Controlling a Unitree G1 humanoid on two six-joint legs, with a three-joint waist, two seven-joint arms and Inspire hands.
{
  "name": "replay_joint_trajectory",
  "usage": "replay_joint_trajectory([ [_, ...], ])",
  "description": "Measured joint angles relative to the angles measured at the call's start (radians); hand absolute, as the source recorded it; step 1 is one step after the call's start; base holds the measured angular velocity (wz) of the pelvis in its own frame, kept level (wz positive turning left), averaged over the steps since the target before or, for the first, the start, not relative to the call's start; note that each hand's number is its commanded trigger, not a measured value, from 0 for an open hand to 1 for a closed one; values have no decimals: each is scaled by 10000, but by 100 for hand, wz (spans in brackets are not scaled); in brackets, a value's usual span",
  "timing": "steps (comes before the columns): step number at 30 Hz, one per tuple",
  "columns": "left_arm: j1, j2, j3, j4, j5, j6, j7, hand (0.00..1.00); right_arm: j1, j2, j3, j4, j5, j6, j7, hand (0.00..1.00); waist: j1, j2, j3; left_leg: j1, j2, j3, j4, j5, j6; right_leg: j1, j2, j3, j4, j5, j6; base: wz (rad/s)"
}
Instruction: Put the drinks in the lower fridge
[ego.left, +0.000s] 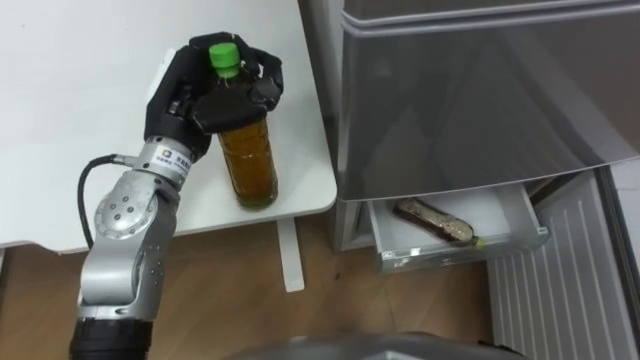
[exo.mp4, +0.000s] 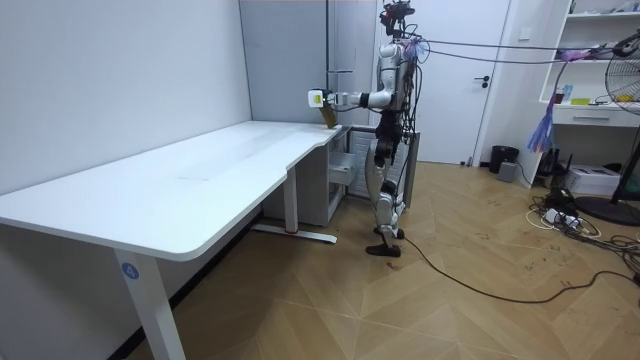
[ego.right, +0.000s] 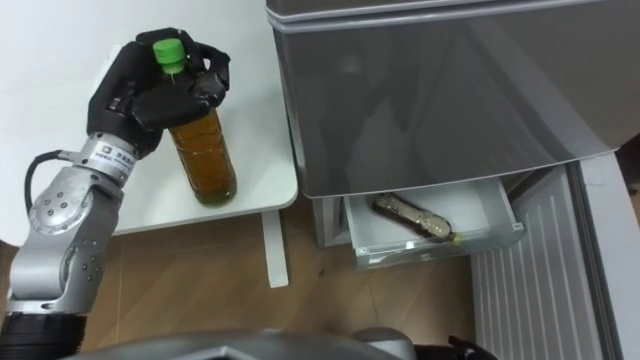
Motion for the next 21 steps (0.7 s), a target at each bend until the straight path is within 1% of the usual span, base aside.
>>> replay_joint_trajectory([
  [4, 0, 17, -114, 6, 3, -1, 60, 100, -20, -6, 15, -7, 93, -10, -15, 0, -1, 39, 5, -9, 3, 21, 12, -1, -1, 22, 0, -10, 0, 4, -6, 0],
  [8, -55, 35, -321, 187, -1, -54, 81, 100, -112, -86, 223, -59, 97, -29, -29, 0, 15, 146, 13, 56, 3, 72, 12, -1, 0, 97, -7, -15, -11, 4, -6, 0],
  [11, -187, 17, -479, 412, -8, -129, 90, 100, -221, -161, 457, -127, 44, -31, -36, 0, 53, 214, 48, 189, 12, 119, 5, -1, 0, 175, -5, -1, 6, 4, -6, -5],
  [13, -188, -11, -564, 413, -11, -129, 90, 100, -300, -170, 585, -187, -55, -29, -37, 0, 54, 217, 61, 189, 16, 129, 13, 0, 0, 152, -4, 14, 21, 4, -6, -5],
  [18, -232, -17, -795, 409, -17, -129, 46, 100, -494, -194, 1013, -221, -305, -28, -35, 0, 63, 205, 65, 134, 17, 129, 37, 0, 0, 108, 6, 120, 41, 7, -12, -5],
  [21, -300, -21, -851, 322, -9, -136, 37, 100, -492, -242, 1296, -763, -888, -6, -44, 0, 142, 195, 54, -88, 19, 128, 130, 0, 3, -83, 5, 128, 71, 23, -38, 0],
])
